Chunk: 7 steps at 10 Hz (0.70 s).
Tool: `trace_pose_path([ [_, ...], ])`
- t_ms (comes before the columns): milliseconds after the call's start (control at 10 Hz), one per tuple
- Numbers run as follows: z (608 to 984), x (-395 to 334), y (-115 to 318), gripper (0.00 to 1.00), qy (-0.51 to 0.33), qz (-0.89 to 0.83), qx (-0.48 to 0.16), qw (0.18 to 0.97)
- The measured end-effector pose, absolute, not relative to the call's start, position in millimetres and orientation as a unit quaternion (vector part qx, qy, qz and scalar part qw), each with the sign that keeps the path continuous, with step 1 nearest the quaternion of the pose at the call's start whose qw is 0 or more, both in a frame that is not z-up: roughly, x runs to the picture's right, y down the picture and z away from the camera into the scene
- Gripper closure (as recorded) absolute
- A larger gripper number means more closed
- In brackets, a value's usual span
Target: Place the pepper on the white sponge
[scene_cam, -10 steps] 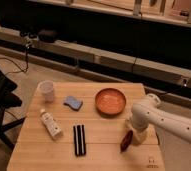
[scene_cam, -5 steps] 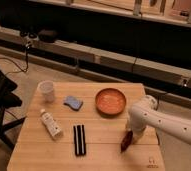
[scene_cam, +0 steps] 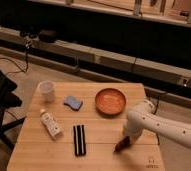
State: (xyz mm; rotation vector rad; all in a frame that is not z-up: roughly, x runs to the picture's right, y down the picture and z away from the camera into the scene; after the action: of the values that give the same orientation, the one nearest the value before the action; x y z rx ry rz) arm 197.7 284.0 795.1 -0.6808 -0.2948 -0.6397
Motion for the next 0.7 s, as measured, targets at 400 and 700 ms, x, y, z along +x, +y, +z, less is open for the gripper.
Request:
trace_pose_path([
  [400, 803, 194, 264, 1.00, -0.149, -0.324, -0.321, 0.877],
  [700, 799, 194, 261, 1.00, -0.152, -0.330, -0.321, 0.875],
])
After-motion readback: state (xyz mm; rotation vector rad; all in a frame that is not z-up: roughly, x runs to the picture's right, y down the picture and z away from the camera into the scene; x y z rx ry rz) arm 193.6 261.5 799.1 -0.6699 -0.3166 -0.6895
